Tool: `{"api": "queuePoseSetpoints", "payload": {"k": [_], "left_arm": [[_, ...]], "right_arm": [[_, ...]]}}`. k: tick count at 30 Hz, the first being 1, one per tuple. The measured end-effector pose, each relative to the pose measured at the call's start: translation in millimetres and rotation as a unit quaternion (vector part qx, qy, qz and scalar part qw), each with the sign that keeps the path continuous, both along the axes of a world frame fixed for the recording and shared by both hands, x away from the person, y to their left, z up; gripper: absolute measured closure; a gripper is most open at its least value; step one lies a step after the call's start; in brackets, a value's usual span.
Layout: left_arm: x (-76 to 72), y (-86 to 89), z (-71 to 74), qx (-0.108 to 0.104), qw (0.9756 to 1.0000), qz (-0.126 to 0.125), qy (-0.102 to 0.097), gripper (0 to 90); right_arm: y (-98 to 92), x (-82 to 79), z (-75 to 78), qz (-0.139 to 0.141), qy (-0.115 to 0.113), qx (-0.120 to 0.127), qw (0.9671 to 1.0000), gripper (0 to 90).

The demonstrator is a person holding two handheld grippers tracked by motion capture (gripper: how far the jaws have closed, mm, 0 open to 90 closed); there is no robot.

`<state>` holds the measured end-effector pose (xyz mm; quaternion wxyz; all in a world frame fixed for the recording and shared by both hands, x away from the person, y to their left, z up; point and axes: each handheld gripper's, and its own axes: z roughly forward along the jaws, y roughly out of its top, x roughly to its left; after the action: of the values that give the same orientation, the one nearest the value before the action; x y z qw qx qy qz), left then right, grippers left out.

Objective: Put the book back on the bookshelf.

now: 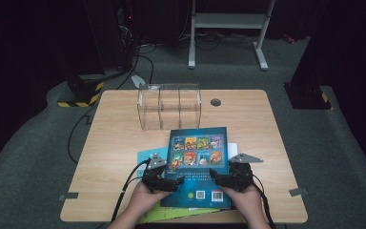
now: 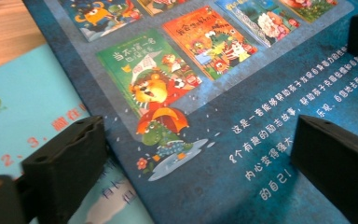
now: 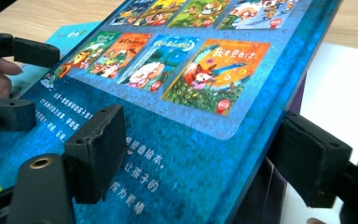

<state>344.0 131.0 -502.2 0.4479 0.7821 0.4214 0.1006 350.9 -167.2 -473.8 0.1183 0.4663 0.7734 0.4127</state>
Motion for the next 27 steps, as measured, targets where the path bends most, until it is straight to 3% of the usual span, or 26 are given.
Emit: {"api": "queuePoseSetpoints", "payload": {"k": [5,9,16,27], "left_arm": [[-1.1,0.4,-1.3,-0.006,1.0,0.005,0.001,5.9],[-1.2,0.3,-1.4,-0.007,1.0,0.006,0.001,5.8],[-1.5,0.4,-1.4,-0.005,1.0,0.007,0.002,5.9],[-1.7,1.5,-1.8,-0.008,0.9999,0.012,0.003,5.8]], "right_arm": [[1.9,12.7,-2.6,0.014,0.033,0.017,0.9992,18.0],[3.1,11.2,-1.9,0.011,0.04,0.018,0.999,19.2],[3.3,9.2,-1.7,0.01,0.033,0.017,0.9993,21.1],[-4.0,2.7,3.7,0.009,0.017,0.028,0.9994,38.0]]}}
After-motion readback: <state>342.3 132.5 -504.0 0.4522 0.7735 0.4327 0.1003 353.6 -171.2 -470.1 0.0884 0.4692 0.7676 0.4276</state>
